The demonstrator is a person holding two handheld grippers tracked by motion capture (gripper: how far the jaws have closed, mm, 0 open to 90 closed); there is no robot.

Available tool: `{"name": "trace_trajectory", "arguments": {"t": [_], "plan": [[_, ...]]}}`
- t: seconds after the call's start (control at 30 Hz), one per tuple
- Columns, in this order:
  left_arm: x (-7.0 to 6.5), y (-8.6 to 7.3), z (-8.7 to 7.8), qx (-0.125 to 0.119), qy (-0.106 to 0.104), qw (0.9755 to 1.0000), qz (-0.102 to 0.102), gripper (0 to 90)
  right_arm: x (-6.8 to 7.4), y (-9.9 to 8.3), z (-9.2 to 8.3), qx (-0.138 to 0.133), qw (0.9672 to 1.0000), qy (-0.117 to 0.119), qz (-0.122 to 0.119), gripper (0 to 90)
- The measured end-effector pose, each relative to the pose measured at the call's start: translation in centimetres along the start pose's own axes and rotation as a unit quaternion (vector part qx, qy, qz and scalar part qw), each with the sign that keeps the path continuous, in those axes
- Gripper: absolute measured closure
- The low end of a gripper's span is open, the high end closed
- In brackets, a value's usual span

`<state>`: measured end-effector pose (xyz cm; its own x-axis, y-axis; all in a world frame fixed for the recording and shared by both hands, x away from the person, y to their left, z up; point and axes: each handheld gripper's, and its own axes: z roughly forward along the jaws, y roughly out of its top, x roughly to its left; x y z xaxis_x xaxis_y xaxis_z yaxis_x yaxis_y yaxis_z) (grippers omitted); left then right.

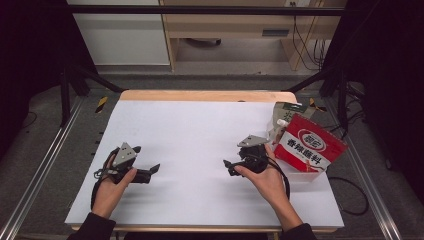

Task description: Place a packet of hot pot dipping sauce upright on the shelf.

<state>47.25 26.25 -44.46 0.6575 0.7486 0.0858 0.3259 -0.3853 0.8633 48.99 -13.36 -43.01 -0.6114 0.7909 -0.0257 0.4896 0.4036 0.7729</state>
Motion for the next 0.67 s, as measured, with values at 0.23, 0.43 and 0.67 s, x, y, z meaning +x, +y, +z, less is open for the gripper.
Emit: {"name": "trace_trajectory", "arguments": {"t": [0.23, 0.43, 0.67], "plan": [[0.0, 0.0, 0.1, 0.002, 0.0, 1.0, 0.001, 4.4, 0.0, -1.3, 0.5, -0.001, 0.9999, -0.002, 0.012, 6.8], [-0.1, 0.0, 0.1, 0.004, -0.002, 1.0, 0.003, 4.4, 0.5, -3.1, 1.2, 0.009, 0.9999, -0.005, 0.013, 7.2], [-0.2, 0.1, 0.3, 0.002, -0.004, 1.0, 0.001, 4.4, 1.7, -4.1, 1.2, 0.007, 0.9998, 0.012, 0.015, 7.1]]}}
